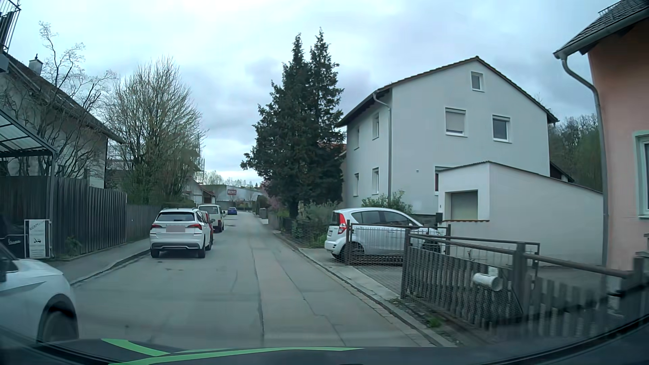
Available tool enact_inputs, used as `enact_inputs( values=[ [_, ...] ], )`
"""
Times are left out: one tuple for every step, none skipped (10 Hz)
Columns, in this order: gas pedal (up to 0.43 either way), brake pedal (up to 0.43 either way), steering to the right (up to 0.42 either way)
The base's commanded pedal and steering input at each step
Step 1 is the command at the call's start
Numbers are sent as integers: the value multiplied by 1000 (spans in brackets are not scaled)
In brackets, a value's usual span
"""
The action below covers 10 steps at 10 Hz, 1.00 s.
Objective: Follow the waypoints while adhering to traffic rules and regulations
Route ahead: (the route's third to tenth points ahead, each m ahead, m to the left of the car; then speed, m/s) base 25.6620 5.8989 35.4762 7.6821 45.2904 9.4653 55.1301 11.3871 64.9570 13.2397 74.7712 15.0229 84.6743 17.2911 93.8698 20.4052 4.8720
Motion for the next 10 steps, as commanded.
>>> enact_inputs(
  values=[
    [98, 0, -142],
    [118, 0, -139],
    [138, 0, -138],
    [138, 0, -135],
    [138, 0, -129],
    [150, 0, -117],
    [150, 0, -100],
    [150, 0, -87],
    [150, 0, -72],
    [150, 0, -58]
  ],
)
